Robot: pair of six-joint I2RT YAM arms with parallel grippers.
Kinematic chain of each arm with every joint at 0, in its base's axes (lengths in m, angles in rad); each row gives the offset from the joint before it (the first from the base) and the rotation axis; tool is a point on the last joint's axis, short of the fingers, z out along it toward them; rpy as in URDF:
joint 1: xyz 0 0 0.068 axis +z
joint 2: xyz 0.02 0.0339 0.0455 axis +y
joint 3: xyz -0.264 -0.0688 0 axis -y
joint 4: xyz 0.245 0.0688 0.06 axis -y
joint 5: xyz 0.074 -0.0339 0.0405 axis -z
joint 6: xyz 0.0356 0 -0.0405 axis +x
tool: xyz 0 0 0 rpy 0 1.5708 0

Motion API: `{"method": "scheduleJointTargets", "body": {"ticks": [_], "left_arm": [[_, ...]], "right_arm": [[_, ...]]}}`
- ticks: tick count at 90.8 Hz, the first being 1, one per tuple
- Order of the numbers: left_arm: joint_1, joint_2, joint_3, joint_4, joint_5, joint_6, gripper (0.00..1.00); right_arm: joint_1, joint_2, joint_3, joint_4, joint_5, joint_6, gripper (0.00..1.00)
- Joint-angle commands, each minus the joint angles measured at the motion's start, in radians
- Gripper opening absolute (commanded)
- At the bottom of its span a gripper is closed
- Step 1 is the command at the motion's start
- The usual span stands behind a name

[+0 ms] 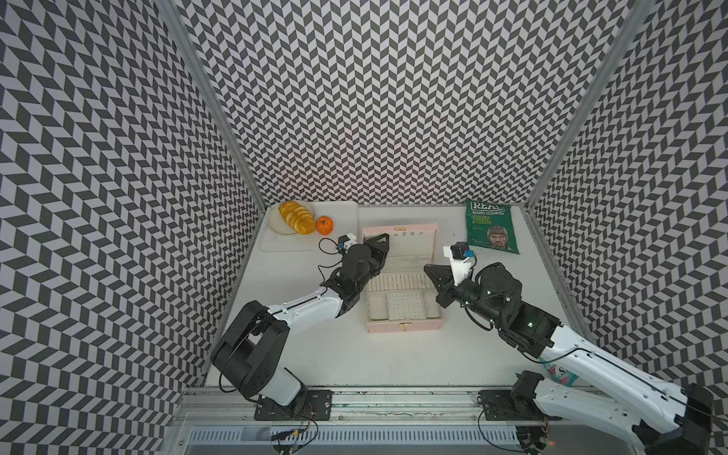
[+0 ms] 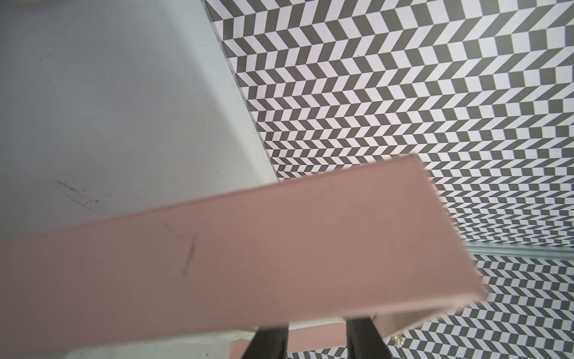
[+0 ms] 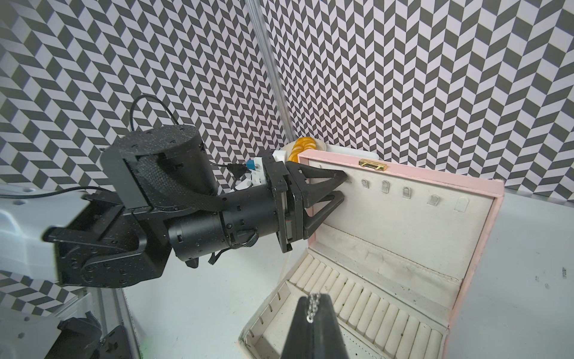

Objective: Put jewelry chain into jewelry box
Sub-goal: Open the fastener on the jewelry box.

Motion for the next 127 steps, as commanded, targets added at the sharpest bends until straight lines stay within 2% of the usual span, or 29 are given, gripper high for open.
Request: {"method": "scheduleJointTargets", "body": {"ticks": [1,24,78,127], "left_arm": [[0.011,0.009,0.037,0.015,-0.002,-0.006,0.35],[0.017,0.032,0.056,-0.047,0.016,-0.024,0.35],[0.009,0.006,-0.010,-0.079,0.040,-0.075,0.32],[0.008,-0.010,-0.004,-0.103,0.042,-0.067,0.32]], "right_arm": [[-0.005,0.004,-0.007,0.060,-0.008,0.001,0.00],[-0.005,0.012,-0.011,0.065,-0.015,0.006,0.00],[-0.005,0.021,-0.011,0.072,-0.020,0.012,0.00],[-0.005,0.029,-0.008,0.073,-0.028,0.016,0.00]]}}
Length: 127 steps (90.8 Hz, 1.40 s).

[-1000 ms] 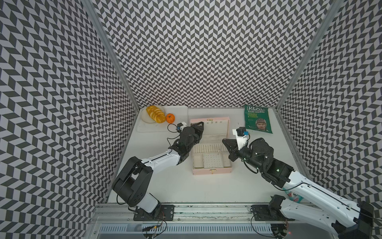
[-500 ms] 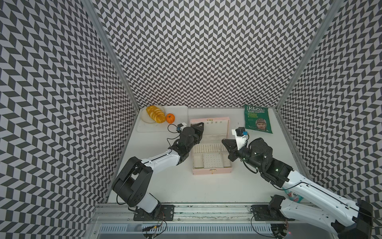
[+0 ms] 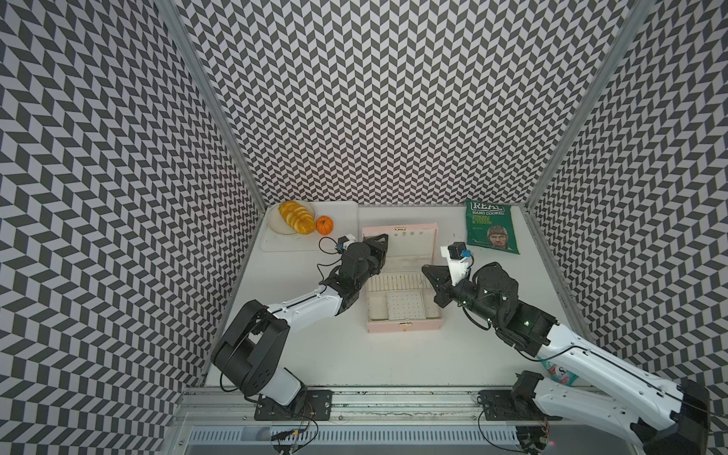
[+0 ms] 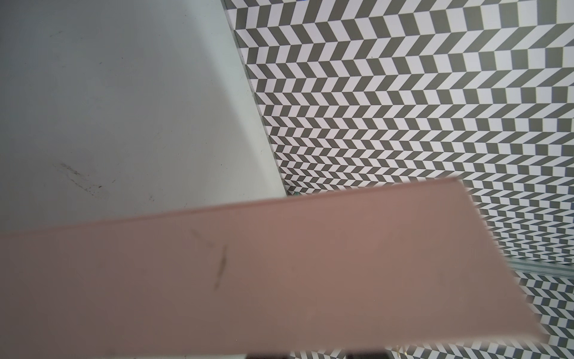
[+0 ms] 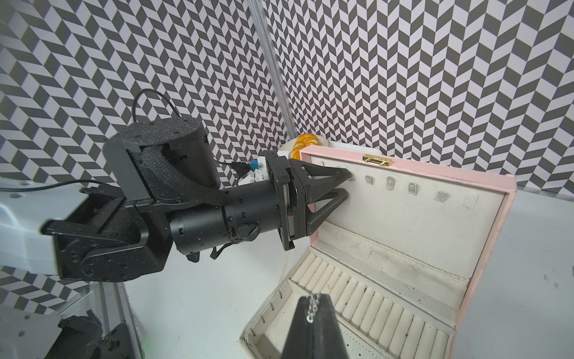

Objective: Put jewelry chain into jewelry box
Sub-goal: Open the fastener on the jewelry box.

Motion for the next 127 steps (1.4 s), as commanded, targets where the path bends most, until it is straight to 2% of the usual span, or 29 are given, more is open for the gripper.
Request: {"method": "scheduleJointTargets", "body": {"ticks": [1,41,50,61,77,101,112,127], "left_arm": [[-0.005,-0.015,-0.016,-0.073,0.010,0.003,0.32],[-0.005,-0.020,0.009,-0.113,0.015,0.024,0.32],[-0.004,-0.036,0.038,-0.127,0.024,0.070,0.35],[0.001,-0.059,0.127,-0.244,0.052,0.203,0.41],[0.007,-0.117,0.183,-0.375,0.085,0.386,0.42],[0.032,-0.229,0.142,-0.466,0.156,0.742,0.39],[0.033,-0.297,0.104,-0.464,0.168,0.903,0.37],[0.032,-0.377,0.055,-0.440,0.246,1.076,0.38]], "right_arm": [[-0.005,0.009,-0.004,0.057,-0.010,0.006,0.00],[-0.005,0.021,0.005,0.051,-0.015,0.006,0.00],[-0.005,0.025,0.010,0.047,-0.016,0.007,0.00],[-0.005,0.035,0.021,0.042,-0.010,-0.001,0.00],[-0.005,0.068,0.063,0.013,-0.006,-0.023,0.00],[-0.008,0.151,0.174,-0.069,-0.046,-0.091,0.00],[-0.010,0.209,0.239,-0.121,-0.076,-0.112,0.00],[-0.014,0.266,0.311,-0.176,-0.096,-0.118,0.00]]}}
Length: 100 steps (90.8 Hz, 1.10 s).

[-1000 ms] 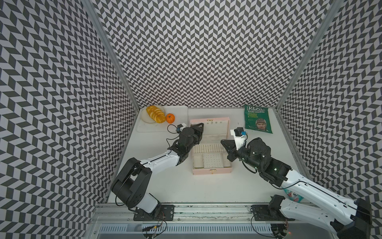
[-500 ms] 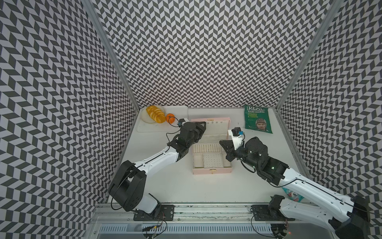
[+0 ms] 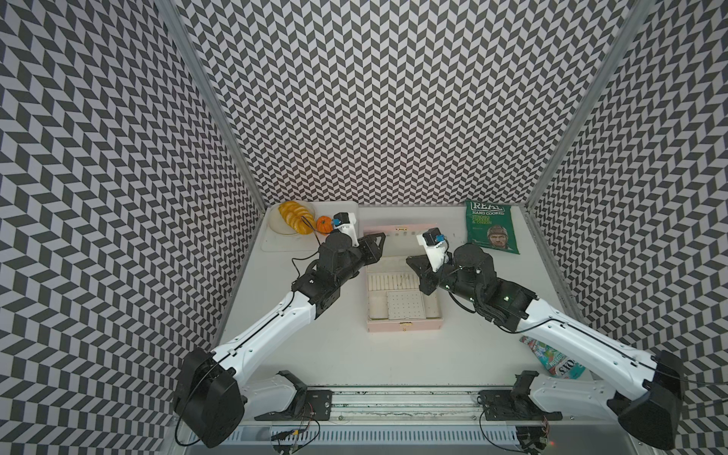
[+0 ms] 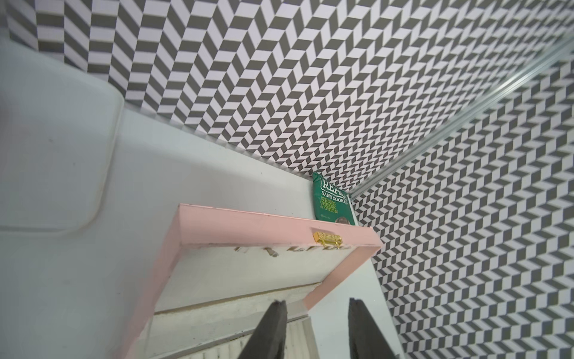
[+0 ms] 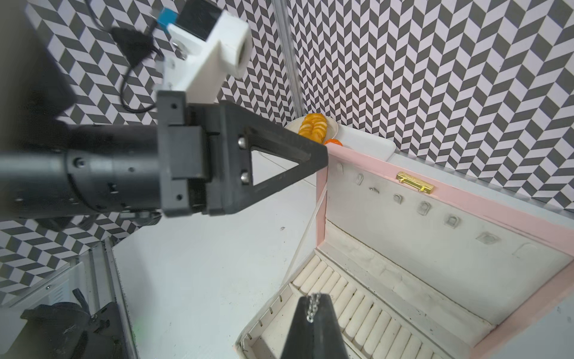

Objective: Put jewelry chain into jewelry box
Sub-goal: Open the fastener on the jewelry box, then hang the necklace on the jewelry box clasp.

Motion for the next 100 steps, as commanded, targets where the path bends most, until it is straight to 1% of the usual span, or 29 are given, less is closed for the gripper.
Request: {"method": "scheduleJointTargets", "body": {"ticks": [1,8,15,22,30,43,79,100], "left_arm": [[-0.001,-0.058,-0.039,-0.004,0.077,0.211,0.38],[-0.002,-0.100,-0.075,0.018,0.112,0.263,0.38],[-0.003,-0.136,-0.115,0.043,0.171,0.324,0.37],[-0.011,-0.162,-0.145,0.057,0.208,0.370,0.33],[-0.019,-0.174,-0.175,0.078,0.244,0.396,0.30],[-0.032,-0.181,-0.226,0.156,0.295,0.400,0.29],[-0.086,-0.121,-0.250,0.299,0.321,0.408,0.23],[-0.100,-0.091,-0.247,0.312,0.286,0.422,0.19]], "right_arm": [[-0.007,0.025,0.057,-0.033,-0.032,-0.021,0.00],[-0.008,0.040,0.079,-0.044,-0.051,-0.017,0.00],[-0.008,0.053,0.100,-0.058,-0.055,-0.010,0.00],[-0.008,0.063,0.116,-0.070,-0.057,-0.004,0.00],[-0.008,0.067,0.126,-0.078,-0.065,-0.002,0.00],[-0.007,0.069,0.148,-0.094,-0.076,0.002,0.00],[-0.008,0.048,0.154,-0.110,-0.052,0.024,0.00],[-0.008,0.039,0.160,-0.107,-0.058,0.024,0.00]]}}
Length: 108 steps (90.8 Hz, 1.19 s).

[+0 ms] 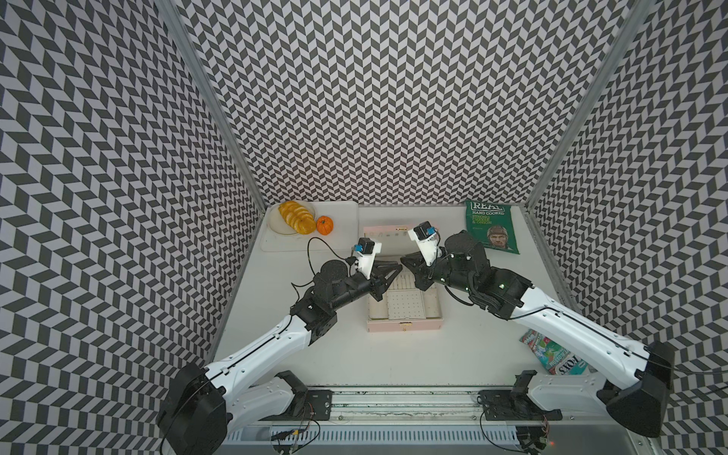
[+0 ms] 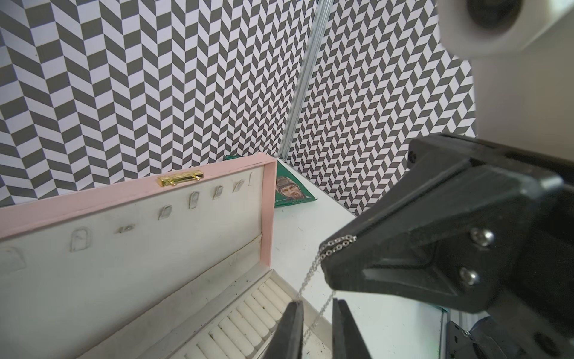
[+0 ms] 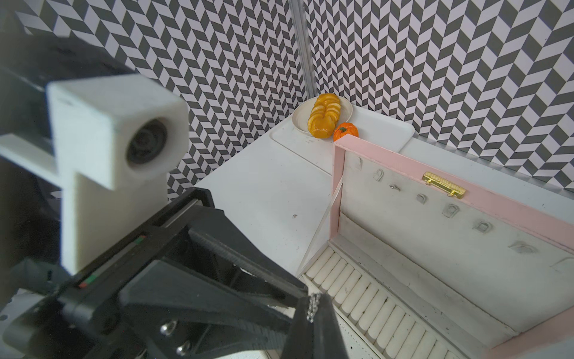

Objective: Put jewelry chain into jewelry box
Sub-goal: Hang the necklace on the jewelry box clasp.

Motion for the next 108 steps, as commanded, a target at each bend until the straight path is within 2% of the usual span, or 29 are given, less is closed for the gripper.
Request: {"method": "scheduleJointTargets", "body": {"ticks": [1,64,108], "left_arm": [[-0.010,0.009,-0.007,0.048,-0.017,0.023,0.19],[-0.036,0.035,0.003,0.054,-0.126,0.063,0.14],[-0.047,0.049,0.013,0.066,-0.126,0.068,0.13]], "right_arm": [[-0.003,-0.024,0.036,0.021,0.003,0.008,0.00],[-0.004,-0.029,0.039,0.028,-0.018,0.018,0.00],[-0.004,-0.039,0.029,0.032,-0.031,0.029,0.00]]}}
